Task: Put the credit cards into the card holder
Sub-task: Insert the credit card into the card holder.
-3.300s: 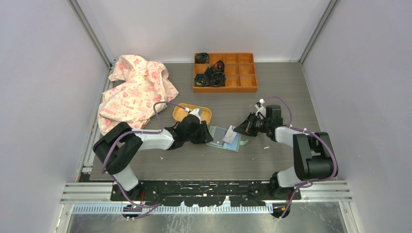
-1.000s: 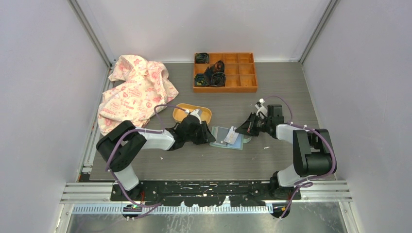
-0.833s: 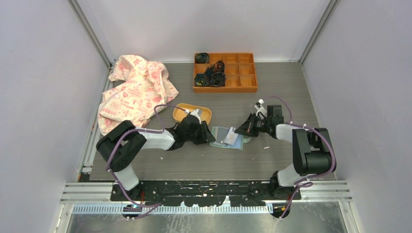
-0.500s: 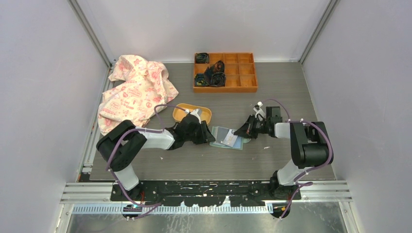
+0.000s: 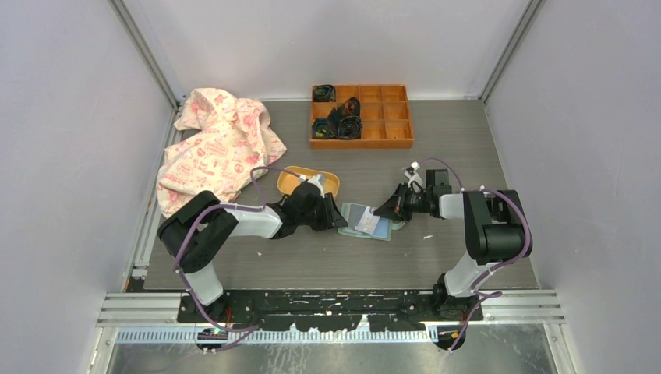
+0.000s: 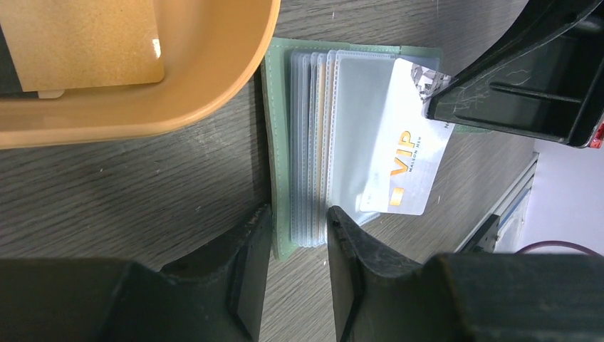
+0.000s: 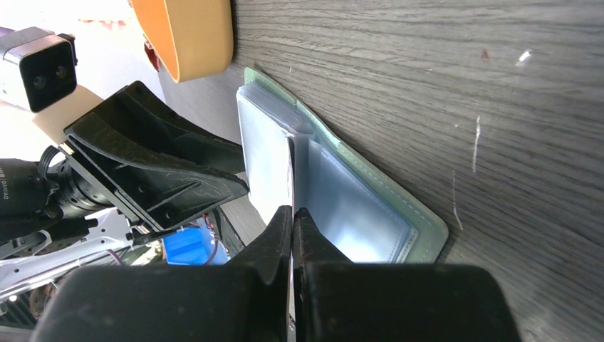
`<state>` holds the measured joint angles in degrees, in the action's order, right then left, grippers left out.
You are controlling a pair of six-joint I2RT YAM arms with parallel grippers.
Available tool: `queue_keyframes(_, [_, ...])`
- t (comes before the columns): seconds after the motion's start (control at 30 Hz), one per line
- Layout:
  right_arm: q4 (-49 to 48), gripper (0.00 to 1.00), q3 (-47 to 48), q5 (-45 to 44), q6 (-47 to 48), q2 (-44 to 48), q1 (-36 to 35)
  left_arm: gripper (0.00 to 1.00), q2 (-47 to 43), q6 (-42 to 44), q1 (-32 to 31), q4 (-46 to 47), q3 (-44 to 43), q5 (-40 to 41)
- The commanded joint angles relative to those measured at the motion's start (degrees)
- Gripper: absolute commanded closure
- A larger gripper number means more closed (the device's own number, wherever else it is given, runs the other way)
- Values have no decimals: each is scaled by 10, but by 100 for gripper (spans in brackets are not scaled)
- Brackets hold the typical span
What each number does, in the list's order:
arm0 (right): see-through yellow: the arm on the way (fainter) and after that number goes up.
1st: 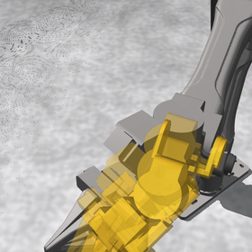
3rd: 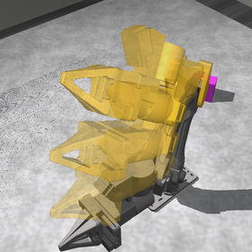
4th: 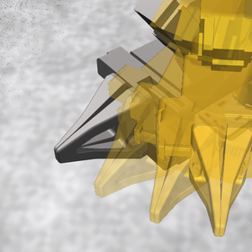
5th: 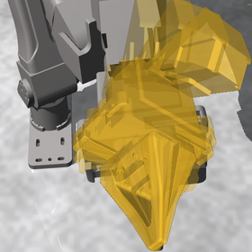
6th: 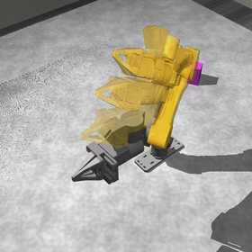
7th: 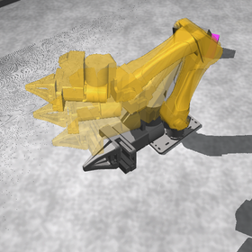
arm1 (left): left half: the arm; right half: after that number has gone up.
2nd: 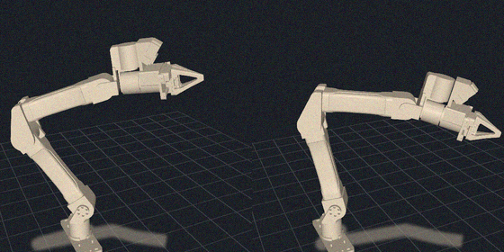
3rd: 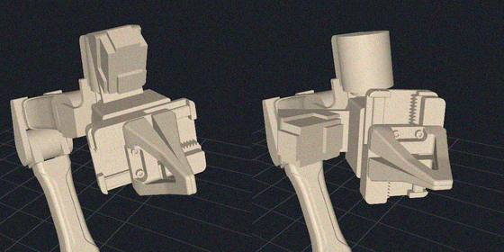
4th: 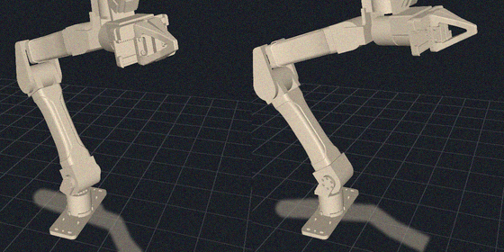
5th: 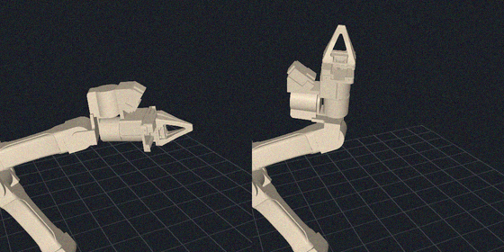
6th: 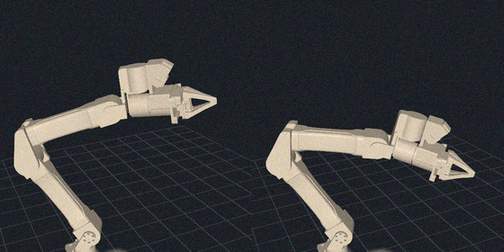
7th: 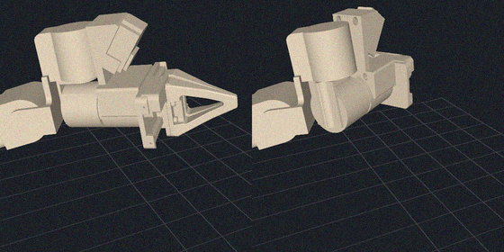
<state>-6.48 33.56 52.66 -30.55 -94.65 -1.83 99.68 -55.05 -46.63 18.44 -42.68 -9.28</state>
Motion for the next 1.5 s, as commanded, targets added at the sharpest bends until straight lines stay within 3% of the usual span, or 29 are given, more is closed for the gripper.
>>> queue_keyframes(0.0, [-11, 99, 14, 9, 9, -12, -8, 63, 32, 21, -6, -74, 5, -6])
queue_keyframes(1.47, [19, 96, 23, 34, 29, -26, -18, 65, 43, 61, 22, -123, -23, -25])
